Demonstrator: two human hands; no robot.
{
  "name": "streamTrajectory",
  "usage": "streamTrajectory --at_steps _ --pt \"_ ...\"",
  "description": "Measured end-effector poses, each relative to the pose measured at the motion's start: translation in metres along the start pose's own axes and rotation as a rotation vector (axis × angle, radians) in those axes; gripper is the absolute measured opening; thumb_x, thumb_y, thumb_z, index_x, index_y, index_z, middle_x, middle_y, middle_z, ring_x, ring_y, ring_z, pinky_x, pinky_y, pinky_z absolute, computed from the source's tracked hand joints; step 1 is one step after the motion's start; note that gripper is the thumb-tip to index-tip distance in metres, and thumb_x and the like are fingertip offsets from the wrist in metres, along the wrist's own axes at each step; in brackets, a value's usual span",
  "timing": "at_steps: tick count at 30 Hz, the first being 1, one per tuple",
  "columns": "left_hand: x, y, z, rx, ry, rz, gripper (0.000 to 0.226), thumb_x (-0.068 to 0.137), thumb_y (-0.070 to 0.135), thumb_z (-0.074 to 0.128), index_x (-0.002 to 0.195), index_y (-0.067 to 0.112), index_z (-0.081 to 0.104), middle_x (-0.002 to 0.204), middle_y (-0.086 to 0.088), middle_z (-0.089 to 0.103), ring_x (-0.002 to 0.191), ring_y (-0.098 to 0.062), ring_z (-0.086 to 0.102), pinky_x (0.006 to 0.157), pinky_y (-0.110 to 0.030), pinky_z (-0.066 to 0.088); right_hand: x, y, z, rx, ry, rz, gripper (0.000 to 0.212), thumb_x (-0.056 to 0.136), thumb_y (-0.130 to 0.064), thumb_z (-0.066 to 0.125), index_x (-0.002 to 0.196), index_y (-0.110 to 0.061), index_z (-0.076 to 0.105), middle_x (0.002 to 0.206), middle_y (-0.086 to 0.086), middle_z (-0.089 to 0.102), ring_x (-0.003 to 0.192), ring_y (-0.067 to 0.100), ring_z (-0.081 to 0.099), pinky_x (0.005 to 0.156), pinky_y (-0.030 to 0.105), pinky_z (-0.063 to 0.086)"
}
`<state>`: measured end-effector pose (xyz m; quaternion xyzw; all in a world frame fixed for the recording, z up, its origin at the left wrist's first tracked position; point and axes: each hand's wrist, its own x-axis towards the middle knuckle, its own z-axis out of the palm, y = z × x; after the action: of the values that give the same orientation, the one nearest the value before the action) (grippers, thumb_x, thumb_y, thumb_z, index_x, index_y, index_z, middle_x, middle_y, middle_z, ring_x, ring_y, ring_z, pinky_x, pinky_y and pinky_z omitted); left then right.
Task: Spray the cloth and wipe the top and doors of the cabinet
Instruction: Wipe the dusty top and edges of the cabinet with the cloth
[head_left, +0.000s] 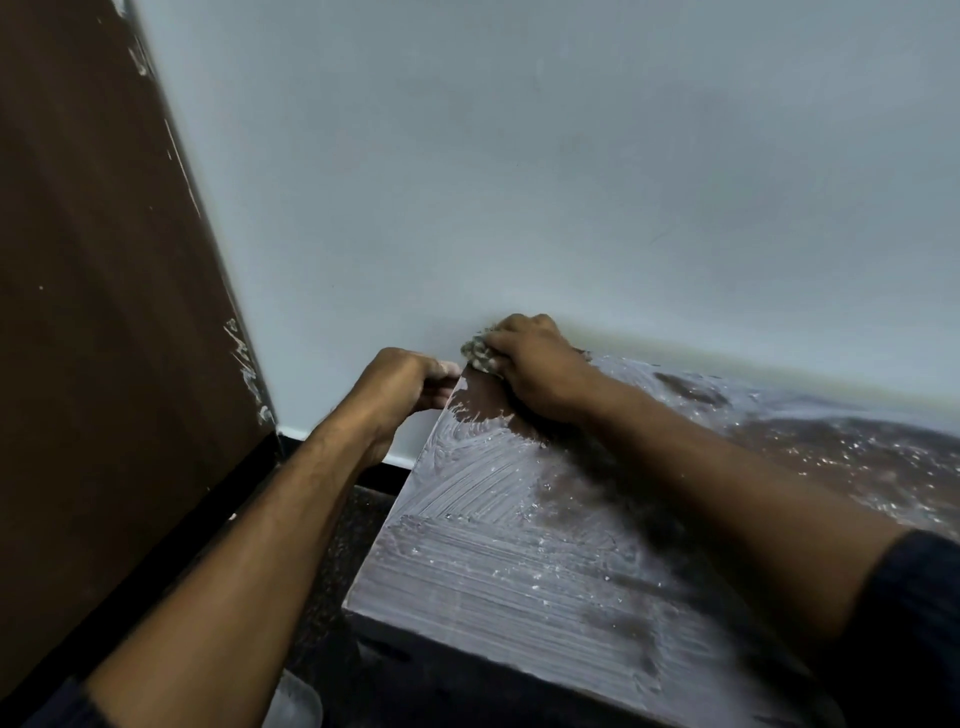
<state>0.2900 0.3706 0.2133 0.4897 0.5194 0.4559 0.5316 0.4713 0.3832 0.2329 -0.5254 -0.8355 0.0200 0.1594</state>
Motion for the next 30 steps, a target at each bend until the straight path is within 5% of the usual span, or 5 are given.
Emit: streamTrajectory --at_steps 7,13,19,23,30 --pt "-0.008 -0.009 -0.004 -0.098 -0.029 0.022 0.028 0.093 -0.005 0.044 0.089 -0.001 0.071 0.087 -0.009 0.074 0.066 -0.006 0.071 0.060 -0.014 0.053 0.003 0.016 -0.008 0.005 -0.012 0.033 0.036 0.101 -0.019 0.050 0.136 -0.014 0.057 0.136 0.012 0.053 0.124 0.035 0.044 0.109 0.038 0.034" --pt "-0.008 -0.016 0.002 -0.139 0.109 0.077 0.025 0.081 -0.005 0.050 0.077 0.000 0.074 0.073 -0.012 0.074 0.062 -0.017 0.068 0.061 -0.021 0.056 -0.010 0.007 -0.004 0.045 -0.090 -0.153 0.037 0.097 -0.022 0.058 0.134 -0.016 0.059 0.132 0.010 0.059 0.120 0.030 0.050 0.107 0.039 0.038" --pt "-0.006 -0.019 0.000 -0.124 0.079 0.098 0.033 0.075 -0.008 0.042 0.076 0.000 0.074 0.087 -0.021 0.076 0.076 -0.028 0.071 0.064 -0.028 0.059 0.002 0.014 -0.003 -0.035 0.004 0.077 0.036 0.102 -0.025 0.049 0.137 -0.019 0.055 0.136 0.009 0.052 0.124 0.035 0.043 0.108 0.037 0.032" --pt "-0.006 -0.024 0.005 -0.159 0.127 0.074 0.035 0.072 -0.011 0.041 0.082 -0.004 0.074 0.070 -0.011 0.075 0.061 -0.021 0.070 0.054 -0.025 0.056 -0.014 0.006 -0.003 0.054 -0.076 -0.137 0.035 0.097 -0.021 0.057 0.132 -0.018 0.060 0.129 0.008 0.058 0.117 0.028 0.048 0.100 0.032 0.034" --pt "-0.010 -0.020 0.005 -0.132 0.197 0.070 0.027 0.061 0.000 0.050 0.059 0.009 0.075 0.062 -0.010 0.074 0.052 -0.020 0.070 0.047 -0.021 0.051 0.002 -0.018 0.005 -0.015 -0.016 -0.017 0.034 0.100 -0.022 0.050 0.134 -0.021 0.057 0.134 0.008 0.053 0.122 0.033 0.043 0.109 0.042 0.033"
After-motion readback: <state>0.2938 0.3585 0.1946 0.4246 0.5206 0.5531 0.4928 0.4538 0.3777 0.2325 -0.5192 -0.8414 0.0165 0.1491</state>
